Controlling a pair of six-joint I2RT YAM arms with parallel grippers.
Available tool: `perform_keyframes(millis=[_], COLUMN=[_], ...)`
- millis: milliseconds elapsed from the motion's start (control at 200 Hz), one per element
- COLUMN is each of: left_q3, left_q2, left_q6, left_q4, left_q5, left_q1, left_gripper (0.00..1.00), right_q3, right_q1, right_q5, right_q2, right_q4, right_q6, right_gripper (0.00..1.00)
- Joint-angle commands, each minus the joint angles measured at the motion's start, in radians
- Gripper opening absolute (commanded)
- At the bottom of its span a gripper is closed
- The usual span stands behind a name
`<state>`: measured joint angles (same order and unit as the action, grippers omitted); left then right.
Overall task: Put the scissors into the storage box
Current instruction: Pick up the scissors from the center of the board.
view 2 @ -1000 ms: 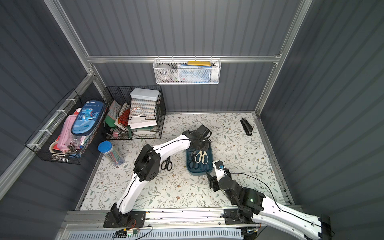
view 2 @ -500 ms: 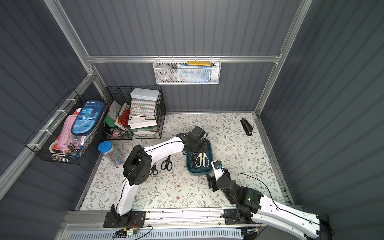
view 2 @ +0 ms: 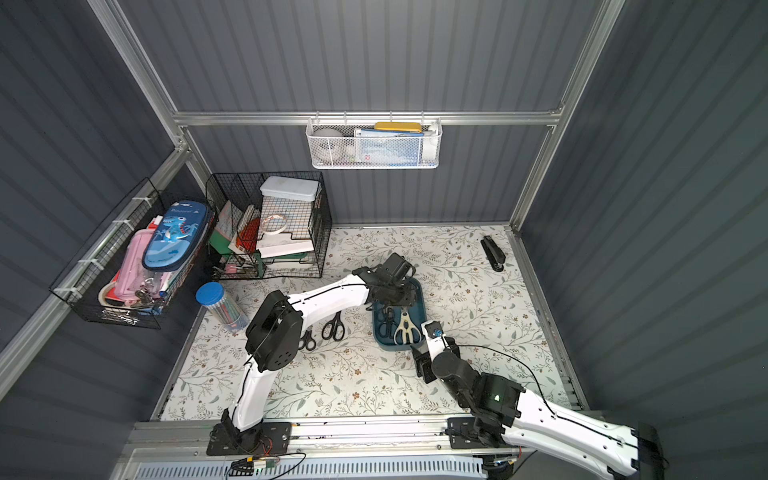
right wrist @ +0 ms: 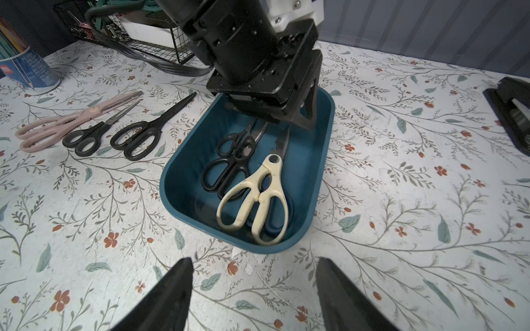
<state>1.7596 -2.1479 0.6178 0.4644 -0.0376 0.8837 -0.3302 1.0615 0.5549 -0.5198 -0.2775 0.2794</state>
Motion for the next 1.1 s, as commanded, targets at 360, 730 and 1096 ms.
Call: perform_keyframes(millis=[360, 730, 1096], left_q3=[-0.443, -0.727, -0.704], left_q2=[0.601, 0.651, 0.495], left_q6=[-0.139, -0.078, -0.154], left_q4=[0.116, 0.138, 0.07], left_q5=[-0.316, -0.133, -0.075], left_q1=[-0.157, -0.286, -0.292], left_gripper=[0.55, 0.58, 0.6], right_q3=[-0.006, -0.113, 0.019], right_q1=[0.006, 0.066, 0.138], right_q5=[-0.203, -0.397, -0.198], right_q2=[-0.084, -0.371, -0.174], right_q4=[0.097, 0.199, 0.229], right_q6=[-0.081, -0.14, -0.148], right_gripper=[0.76, 0.76, 0.77])
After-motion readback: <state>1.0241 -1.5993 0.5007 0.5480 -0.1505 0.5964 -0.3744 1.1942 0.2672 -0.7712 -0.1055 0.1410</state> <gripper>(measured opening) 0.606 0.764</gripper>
